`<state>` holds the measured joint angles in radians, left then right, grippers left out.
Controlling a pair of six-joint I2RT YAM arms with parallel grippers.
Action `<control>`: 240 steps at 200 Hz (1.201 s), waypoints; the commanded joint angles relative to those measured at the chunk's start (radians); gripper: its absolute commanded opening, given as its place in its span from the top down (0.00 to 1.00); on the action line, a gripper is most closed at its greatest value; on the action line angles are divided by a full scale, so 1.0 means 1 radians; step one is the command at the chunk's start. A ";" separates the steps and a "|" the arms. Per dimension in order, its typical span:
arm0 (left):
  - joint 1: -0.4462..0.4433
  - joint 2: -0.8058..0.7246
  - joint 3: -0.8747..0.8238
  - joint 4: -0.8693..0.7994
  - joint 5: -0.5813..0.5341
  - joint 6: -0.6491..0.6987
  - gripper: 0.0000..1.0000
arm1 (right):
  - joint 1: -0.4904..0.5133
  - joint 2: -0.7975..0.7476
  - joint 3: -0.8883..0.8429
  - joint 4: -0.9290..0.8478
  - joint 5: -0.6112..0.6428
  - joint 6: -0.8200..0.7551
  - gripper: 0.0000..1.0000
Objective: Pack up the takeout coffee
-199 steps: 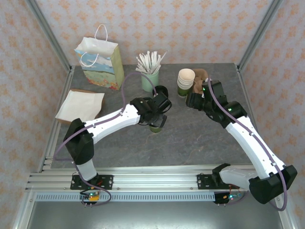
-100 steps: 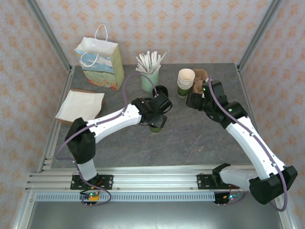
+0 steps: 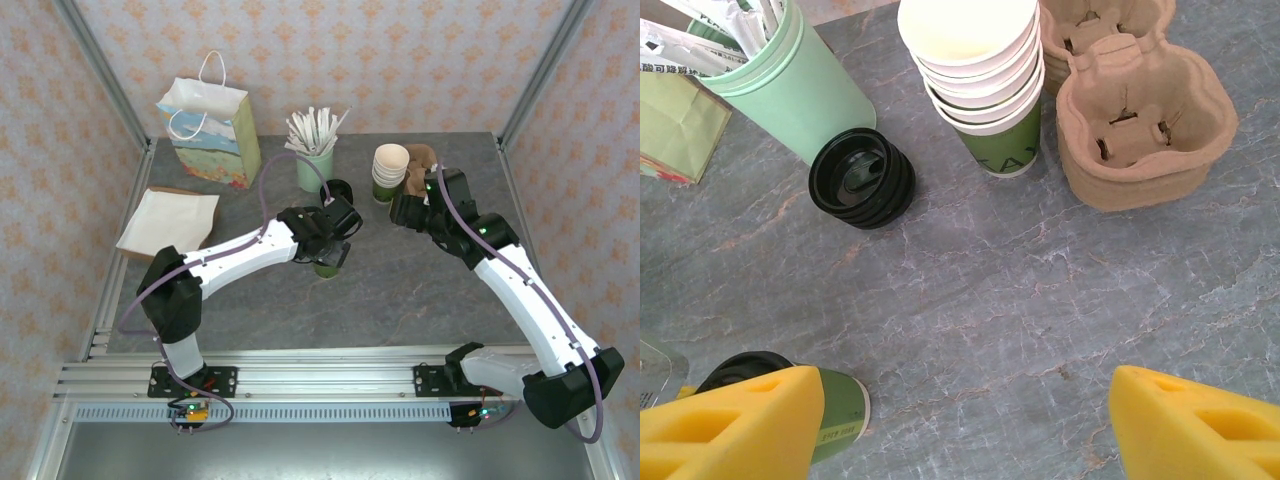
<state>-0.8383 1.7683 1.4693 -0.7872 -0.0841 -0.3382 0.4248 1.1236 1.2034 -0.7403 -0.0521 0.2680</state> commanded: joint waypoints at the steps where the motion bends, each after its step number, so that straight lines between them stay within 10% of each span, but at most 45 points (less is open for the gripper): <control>1: -0.007 0.024 -0.025 -0.035 -0.015 0.004 0.38 | 0.002 -0.006 -0.008 0.019 -0.007 0.000 0.24; 240: -0.025 0.083 -0.146 -0.160 0.026 0.021 0.43 | 0.002 0.004 -0.043 0.035 -0.008 0.001 0.24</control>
<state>-0.8471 1.7542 1.4090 -0.7345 -0.0727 -0.3393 0.4248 1.1313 1.1786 -0.7238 -0.0711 0.2680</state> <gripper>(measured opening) 0.623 0.759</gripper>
